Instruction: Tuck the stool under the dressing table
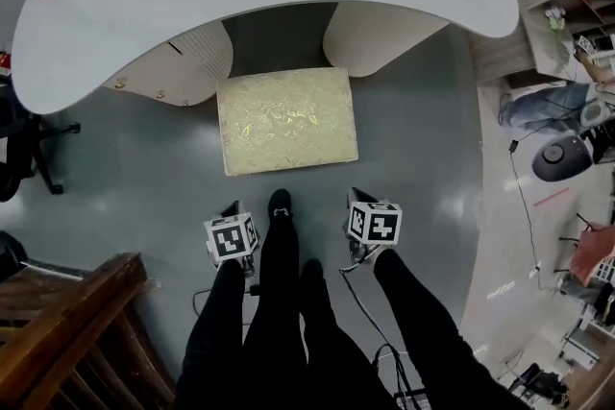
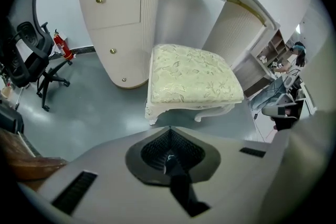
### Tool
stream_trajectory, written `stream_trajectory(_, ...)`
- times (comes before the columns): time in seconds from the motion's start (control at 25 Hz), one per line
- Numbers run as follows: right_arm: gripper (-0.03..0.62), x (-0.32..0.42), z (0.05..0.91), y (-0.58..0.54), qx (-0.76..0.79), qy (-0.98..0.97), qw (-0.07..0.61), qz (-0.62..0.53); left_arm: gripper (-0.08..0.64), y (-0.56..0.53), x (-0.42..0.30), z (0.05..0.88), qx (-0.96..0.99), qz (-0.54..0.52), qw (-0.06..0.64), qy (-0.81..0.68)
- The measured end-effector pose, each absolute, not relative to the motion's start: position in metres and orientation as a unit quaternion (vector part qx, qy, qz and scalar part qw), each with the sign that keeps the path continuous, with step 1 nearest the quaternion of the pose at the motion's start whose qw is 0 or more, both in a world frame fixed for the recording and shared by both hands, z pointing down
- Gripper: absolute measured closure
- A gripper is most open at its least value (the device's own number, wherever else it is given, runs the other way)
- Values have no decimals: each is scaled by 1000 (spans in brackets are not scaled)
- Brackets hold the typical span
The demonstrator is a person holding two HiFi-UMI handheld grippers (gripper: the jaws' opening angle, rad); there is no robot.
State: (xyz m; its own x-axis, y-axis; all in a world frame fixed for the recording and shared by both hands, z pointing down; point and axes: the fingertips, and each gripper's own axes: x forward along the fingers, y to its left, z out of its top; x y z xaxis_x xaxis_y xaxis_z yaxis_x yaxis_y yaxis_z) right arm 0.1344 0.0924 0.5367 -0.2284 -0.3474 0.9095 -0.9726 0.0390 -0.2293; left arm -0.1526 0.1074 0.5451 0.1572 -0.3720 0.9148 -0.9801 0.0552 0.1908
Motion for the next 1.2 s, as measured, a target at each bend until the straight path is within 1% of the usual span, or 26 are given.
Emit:
stream_trajectory(0.24, 588, 146, 588, 72, 537, -604, 343, 479, 552, 92, -146, 608, 602, 336, 476, -546)
stream_trajectory(0.64, 588, 156, 666, 38, 521, -591, 369, 493, 552, 51, -140, 682, 592, 361, 480, -537)
stream_trajectory(0.88, 588, 153, 687, 19, 518, -592, 369, 496, 552, 40, -142, 707, 579, 374, 490, -534)
stream_trajectory(1.2, 588, 143, 694, 9, 517, -597, 349, 504, 552, 30, -144, 717, 568, 372, 501, -536)
